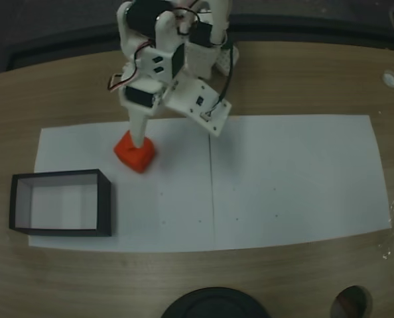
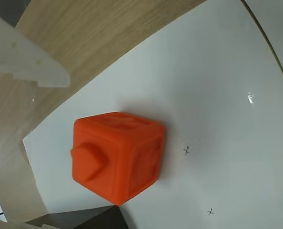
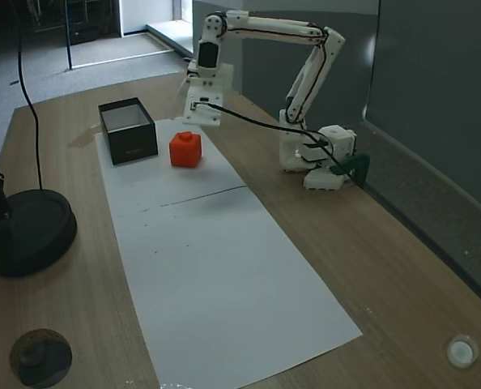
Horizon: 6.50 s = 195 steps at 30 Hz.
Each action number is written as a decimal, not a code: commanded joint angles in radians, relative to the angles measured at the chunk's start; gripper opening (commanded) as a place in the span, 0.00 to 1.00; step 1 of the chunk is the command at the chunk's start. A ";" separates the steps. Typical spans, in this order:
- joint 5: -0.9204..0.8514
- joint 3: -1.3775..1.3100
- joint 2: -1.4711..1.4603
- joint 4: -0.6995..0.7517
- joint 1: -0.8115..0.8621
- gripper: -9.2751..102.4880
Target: Grab a orange square and put it in the box.
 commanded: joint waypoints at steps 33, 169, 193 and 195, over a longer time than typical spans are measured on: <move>-0.008 0.009 -0.250 -0.209 0.097 0.35; 0.028 -0.359 0.693 0.227 -0.632 0.08; 0.028 0.192 1.523 0.051 -0.634 0.08; 0.029 0.210 1.552 0.020 -0.618 0.08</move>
